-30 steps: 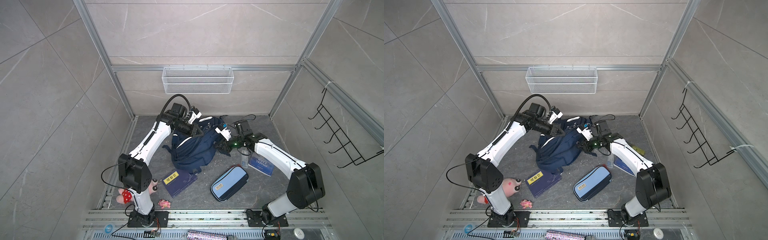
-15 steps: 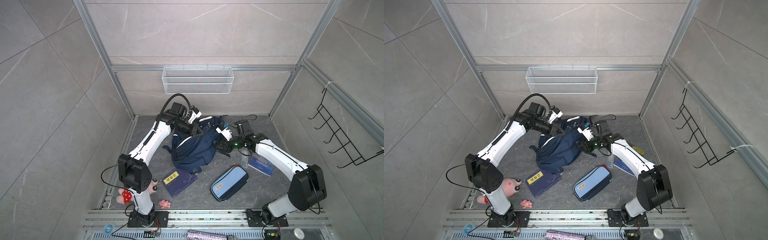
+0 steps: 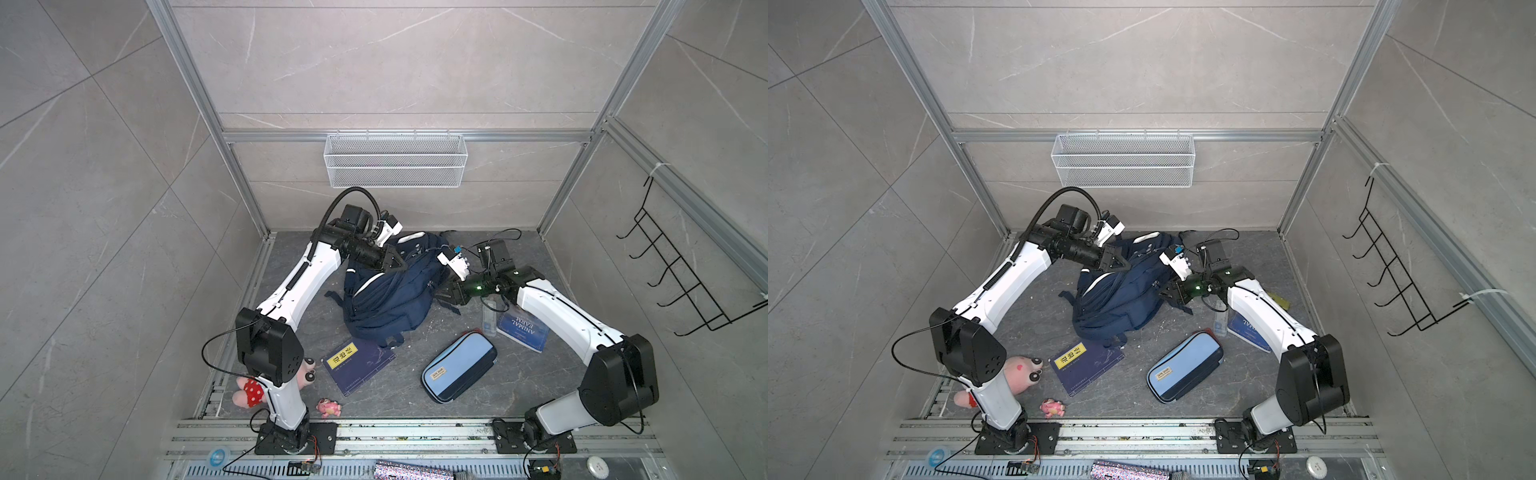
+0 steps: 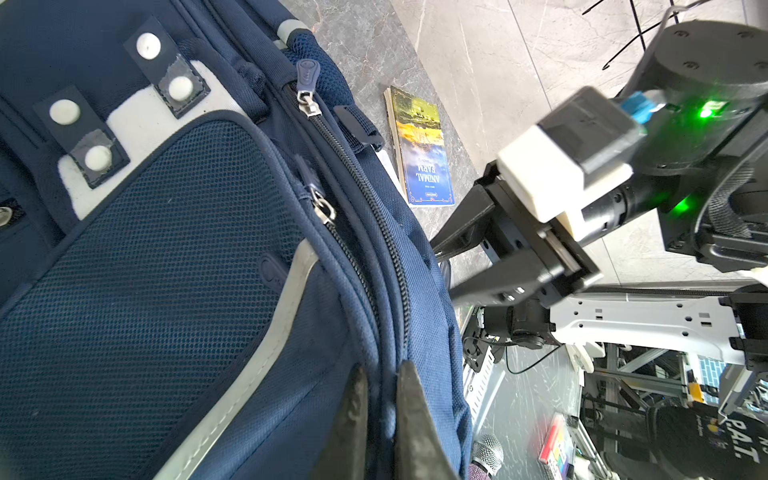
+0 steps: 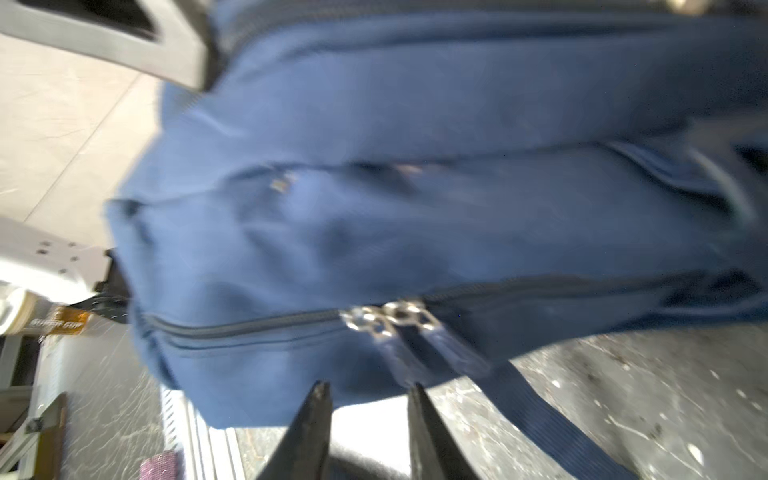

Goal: Pack the student bag

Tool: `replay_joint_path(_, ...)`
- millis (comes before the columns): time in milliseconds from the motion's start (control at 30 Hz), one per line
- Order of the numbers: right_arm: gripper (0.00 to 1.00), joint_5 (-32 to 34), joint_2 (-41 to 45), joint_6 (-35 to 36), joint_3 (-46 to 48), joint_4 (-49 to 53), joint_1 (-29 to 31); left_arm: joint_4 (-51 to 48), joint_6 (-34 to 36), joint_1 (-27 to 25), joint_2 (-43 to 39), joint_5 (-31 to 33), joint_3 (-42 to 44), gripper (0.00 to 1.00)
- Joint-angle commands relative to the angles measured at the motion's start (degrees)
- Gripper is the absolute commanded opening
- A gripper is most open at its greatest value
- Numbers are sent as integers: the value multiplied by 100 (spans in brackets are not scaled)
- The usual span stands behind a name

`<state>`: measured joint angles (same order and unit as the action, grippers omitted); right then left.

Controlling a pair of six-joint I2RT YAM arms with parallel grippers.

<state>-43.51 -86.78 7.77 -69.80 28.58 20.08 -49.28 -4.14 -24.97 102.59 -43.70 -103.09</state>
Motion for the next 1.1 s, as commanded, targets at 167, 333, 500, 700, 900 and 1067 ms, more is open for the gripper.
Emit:
replay_joint_path(167, 39, -106, -357, 67, -252, -71, 93, 366, 10, 21, -221, -684, -234, 0)
replay_joint_path(333, 42, 492, -460, 299, -288, -10, 149, 391, -16, 25, -238, -693, -198, 0)
replay_joint_path(500, 46, 536, -353, 279, -191, -116, 162, 393, -34, 10, -256, -705, -179, 0)
replay_joint_path(700, 50, 552, -355, 274, -218, -159, 252, 357, -17, 10, -248, -714, -171, 0)
replay_joint_path(900, 66, 609, -395, 240, -261, -169, 263, 313, 18, 10, -206, -714, -242, 0)
replay_joint_path(1067, 70, 581, -467, 278, -327, -131, 261, 311, 27, 12, -195, -724, -251, 0)
